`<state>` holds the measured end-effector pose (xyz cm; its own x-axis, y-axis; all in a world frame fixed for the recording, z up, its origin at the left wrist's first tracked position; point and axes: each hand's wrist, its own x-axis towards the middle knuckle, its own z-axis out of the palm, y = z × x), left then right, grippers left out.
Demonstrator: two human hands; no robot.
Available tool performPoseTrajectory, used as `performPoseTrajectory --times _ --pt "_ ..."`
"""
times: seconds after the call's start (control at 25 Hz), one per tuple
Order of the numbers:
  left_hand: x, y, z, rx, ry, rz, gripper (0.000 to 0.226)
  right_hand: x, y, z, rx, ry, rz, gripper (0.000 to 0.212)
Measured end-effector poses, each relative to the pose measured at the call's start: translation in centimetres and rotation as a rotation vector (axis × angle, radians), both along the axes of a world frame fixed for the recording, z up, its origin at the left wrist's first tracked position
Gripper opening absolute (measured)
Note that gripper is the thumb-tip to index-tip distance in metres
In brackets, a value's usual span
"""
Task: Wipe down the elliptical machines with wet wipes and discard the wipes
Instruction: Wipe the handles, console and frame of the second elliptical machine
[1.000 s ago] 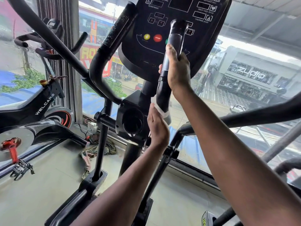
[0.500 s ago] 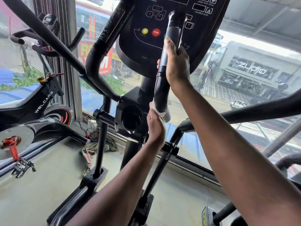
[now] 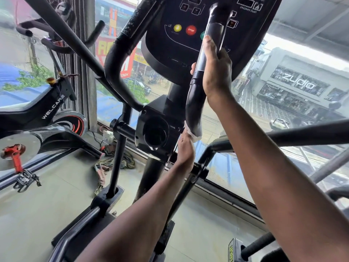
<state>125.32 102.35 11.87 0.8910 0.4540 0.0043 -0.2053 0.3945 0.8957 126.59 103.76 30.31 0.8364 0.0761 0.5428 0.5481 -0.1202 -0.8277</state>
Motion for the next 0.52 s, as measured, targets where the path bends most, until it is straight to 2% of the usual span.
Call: performPoseTrajectory --times 0.08,0.2,0.28,0.44,0.52 --pt "0.6 0.4 -0.1 -0.013 0.034 -0.038 0.038 -0.1 0.1 -0.1 -0.015 -0.008 -0.004 0.044" --pt "0.7 0.3 0.6 -0.076 -0.138 0.033 0.040 0.2 0.2 -0.1 -0.017 -0.007 -0.033 0.053" --pt "0.6 0.2 0.8 -0.090 -0.195 0.057 0.041 0.3 0.1 0.0 -0.009 -0.010 -0.039 0.050" --pt "2.3 0.7 -2.6 0.040 -0.128 -0.067 0.038 0.4 0.1 0.1 0.045 0.003 0.004 0.032" --pt "3.6 0.9 -3.9 0.058 -0.081 -0.156 0.038 0.4 0.3 0.2 0.025 -0.003 -0.006 0.034"
